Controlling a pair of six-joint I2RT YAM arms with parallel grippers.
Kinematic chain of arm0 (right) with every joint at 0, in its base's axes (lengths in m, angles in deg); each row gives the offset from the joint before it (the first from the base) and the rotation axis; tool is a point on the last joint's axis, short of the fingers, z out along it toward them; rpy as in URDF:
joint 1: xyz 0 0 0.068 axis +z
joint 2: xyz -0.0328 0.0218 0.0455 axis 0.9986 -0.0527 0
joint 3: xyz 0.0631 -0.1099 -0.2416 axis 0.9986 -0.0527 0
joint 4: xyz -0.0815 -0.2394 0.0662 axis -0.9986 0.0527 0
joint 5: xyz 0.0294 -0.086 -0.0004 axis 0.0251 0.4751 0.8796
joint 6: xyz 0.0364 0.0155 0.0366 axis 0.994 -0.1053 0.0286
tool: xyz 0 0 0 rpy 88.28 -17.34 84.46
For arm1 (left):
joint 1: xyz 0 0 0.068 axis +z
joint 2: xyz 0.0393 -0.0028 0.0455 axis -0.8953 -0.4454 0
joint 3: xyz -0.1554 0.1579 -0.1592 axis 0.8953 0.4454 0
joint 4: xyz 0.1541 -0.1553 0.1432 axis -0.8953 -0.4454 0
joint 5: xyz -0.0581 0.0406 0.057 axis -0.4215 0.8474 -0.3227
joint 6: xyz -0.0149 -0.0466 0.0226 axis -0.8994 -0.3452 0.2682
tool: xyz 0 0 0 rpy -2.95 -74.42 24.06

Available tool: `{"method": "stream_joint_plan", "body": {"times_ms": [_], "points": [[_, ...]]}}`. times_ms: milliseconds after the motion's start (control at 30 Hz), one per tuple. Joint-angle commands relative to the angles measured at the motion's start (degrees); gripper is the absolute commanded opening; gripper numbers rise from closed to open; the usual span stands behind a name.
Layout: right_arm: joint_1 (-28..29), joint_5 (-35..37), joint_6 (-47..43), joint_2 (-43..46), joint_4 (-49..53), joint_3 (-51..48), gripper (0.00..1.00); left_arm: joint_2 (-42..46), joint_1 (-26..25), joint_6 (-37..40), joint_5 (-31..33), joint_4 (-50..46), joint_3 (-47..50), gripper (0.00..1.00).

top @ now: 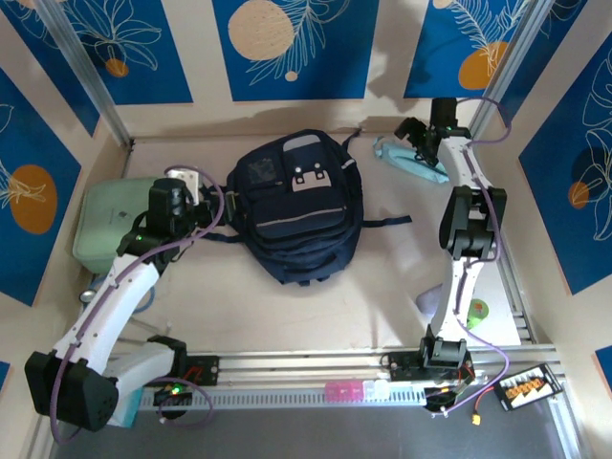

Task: Pack the student bag
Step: Move the pencil pouch to the top-right of the table.

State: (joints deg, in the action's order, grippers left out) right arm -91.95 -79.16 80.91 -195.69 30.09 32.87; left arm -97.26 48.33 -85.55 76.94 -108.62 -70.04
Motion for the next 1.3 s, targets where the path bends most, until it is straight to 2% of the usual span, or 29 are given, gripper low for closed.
{"method": "stream_joint_plan", "body": {"times_ms": [0,233,300,400,567,667,800,1100,1267], "points": [[-0.9,1.1,-0.7,-6.1,2.3,9.5,0.98,0.9,0.3,-1.2,-5.0,-0.8,-0.3,1.0],[-2.0,0.8,2.6,-15.6,3.2,19.9,0.98,0.9,0.2,-1.0,-7.4,-2.5,-0.4,1.0],[-2.8,-2.5,2.1,-17.1,3.5,21.7,0.99,0.8,0.2,-0.4,-7.6,-3.3,-1.0,1.0],[-4.0,-7.2,2.4,-18.6,5.4,22.7,0.98,0.9,0.2,0.1,-7.4,-3.7,-0.9,1.0],[-3.9,-9.9,3.1,-17.5,10.3,19.8,0.94,0.8,0.2,0.0,-7.9,-3.0,-0.1,1.0],[-2.6,-11.2,4.7,-12.8,9.8,12.1,0.91,0.2,0.2,-0.2,-8.7,-2.8,-0.4,1.0],[0.5,-8.1,6.4,-3.2,4.0,-2.5,0.91,-0.7,0.2,-0.3,-9.6,-2.5,-1.1,1.0],[5.6,0.1,10.7,14.7,0.1,-29.1,0.91,-1.1,0.2,-0.3,-10.5,-2.3,-0.9,1.0],[5.9,1.6,9.1,23.4,-0.9,-39.6,0.9,-1.6,0.2,0.2,-11.0,-2.2,-1.2,1.0]]}}
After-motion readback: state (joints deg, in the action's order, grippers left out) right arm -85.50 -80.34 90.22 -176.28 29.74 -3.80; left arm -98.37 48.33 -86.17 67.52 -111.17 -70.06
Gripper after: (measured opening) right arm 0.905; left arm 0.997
